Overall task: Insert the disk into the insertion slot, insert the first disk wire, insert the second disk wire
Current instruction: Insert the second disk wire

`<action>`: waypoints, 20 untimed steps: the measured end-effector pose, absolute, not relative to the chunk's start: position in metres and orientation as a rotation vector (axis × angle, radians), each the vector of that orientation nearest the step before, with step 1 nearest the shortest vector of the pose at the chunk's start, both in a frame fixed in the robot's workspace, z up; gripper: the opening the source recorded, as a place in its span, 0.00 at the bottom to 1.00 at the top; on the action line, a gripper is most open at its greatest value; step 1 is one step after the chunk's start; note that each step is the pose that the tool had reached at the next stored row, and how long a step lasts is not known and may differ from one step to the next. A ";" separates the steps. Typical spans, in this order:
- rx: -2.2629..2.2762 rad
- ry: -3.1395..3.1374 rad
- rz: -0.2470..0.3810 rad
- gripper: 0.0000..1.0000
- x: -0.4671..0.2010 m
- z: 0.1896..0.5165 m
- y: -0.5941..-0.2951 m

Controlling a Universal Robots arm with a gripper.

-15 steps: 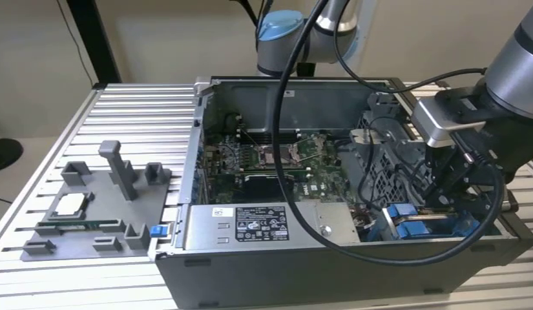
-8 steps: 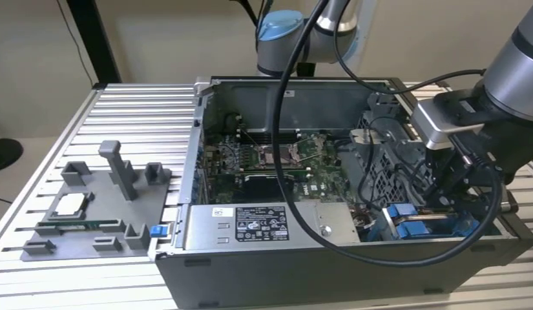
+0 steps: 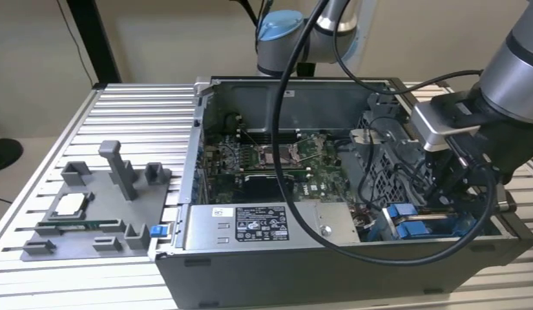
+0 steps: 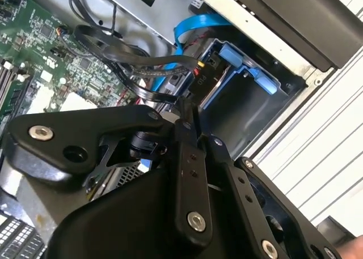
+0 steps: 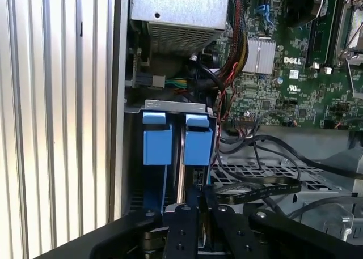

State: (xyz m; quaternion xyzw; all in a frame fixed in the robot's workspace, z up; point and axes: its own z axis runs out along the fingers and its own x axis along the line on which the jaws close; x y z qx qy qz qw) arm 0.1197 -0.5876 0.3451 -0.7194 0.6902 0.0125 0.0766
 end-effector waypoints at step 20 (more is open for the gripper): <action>-2.153 2.064 0.031 0.00 0.121 0.339 -0.585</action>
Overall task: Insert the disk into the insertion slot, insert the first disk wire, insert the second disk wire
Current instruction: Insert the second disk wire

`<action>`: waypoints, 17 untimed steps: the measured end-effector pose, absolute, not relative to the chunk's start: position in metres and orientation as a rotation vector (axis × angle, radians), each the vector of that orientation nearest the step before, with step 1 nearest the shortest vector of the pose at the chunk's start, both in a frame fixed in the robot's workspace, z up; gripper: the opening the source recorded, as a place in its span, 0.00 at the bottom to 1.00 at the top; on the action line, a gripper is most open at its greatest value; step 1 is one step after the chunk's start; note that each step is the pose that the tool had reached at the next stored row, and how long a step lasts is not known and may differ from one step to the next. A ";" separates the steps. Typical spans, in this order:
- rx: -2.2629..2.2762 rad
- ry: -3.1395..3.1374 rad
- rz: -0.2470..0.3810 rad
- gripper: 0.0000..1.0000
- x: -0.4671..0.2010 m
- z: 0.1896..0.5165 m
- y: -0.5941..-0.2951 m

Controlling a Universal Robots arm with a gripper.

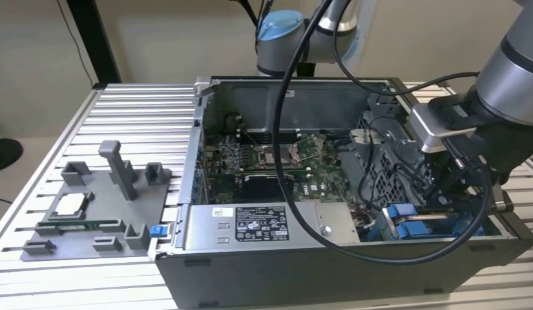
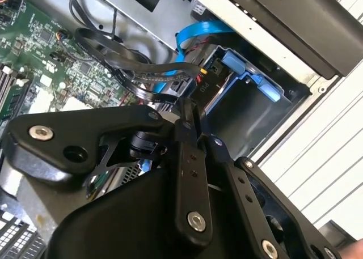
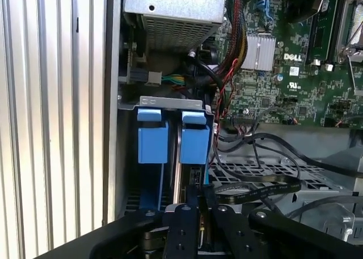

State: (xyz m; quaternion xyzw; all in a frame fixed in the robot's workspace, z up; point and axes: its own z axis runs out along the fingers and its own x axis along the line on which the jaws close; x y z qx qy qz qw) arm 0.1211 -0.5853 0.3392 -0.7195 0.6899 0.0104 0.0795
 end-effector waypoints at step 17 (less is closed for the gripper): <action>-2.152 2.063 0.028 1.00 0.121 0.356 -0.585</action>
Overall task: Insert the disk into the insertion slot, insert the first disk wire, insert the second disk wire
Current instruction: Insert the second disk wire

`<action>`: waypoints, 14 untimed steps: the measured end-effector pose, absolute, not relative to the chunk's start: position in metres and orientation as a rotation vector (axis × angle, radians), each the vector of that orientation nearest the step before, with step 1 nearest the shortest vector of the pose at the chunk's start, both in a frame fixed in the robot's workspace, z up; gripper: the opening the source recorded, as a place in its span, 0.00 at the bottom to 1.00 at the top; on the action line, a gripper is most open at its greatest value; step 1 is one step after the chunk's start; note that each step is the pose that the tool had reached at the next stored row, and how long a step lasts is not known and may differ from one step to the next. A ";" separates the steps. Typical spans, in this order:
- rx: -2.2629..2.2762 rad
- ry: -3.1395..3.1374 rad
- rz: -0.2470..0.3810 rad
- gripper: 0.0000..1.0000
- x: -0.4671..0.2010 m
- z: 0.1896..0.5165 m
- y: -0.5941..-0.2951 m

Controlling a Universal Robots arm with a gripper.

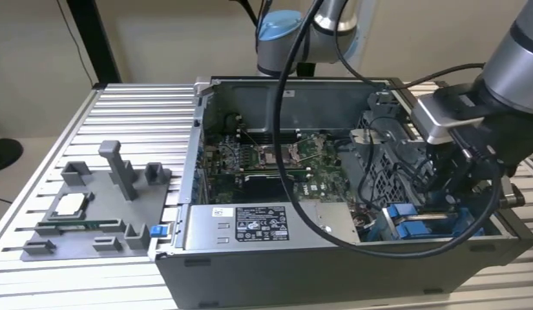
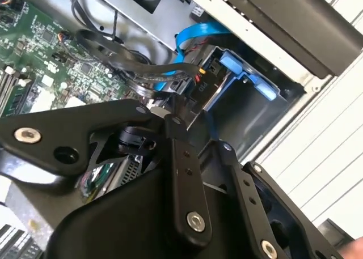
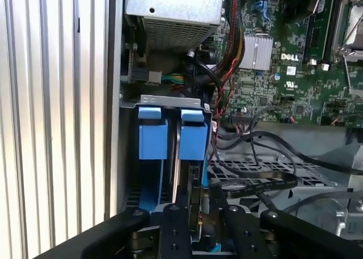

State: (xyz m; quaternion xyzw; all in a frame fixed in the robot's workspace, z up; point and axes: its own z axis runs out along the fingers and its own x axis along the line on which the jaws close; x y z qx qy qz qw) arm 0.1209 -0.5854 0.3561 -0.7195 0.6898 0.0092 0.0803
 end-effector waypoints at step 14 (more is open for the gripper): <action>-2.152 2.062 0.028 1.00 0.121 0.402 -0.585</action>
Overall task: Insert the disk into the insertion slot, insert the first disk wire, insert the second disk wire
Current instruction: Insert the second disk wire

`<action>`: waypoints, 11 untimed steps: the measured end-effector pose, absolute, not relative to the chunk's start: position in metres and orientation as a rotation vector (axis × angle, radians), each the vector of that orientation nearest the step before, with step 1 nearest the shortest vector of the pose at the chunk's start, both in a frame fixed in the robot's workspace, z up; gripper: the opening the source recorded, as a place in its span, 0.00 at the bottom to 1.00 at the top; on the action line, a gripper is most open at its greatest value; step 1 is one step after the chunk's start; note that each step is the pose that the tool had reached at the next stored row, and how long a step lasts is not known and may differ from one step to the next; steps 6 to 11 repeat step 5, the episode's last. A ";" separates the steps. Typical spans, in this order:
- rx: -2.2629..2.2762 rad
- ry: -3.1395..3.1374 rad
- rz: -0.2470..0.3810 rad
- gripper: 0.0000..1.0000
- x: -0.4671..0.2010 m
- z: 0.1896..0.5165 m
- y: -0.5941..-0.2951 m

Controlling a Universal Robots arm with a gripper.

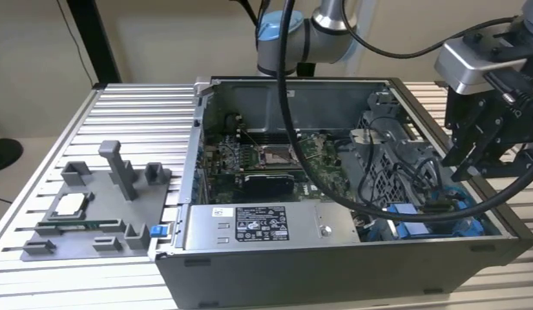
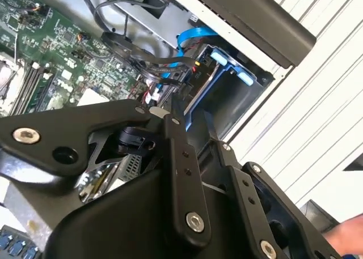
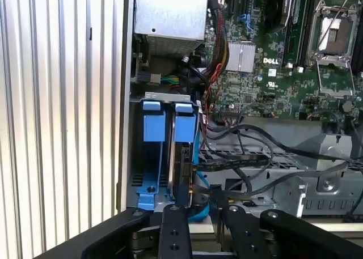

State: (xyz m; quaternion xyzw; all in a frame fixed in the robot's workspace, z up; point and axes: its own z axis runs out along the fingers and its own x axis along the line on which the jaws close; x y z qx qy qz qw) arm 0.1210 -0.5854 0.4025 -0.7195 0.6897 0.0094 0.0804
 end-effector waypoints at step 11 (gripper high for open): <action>-2.152 2.063 0.028 1.00 0.121 0.403 -0.585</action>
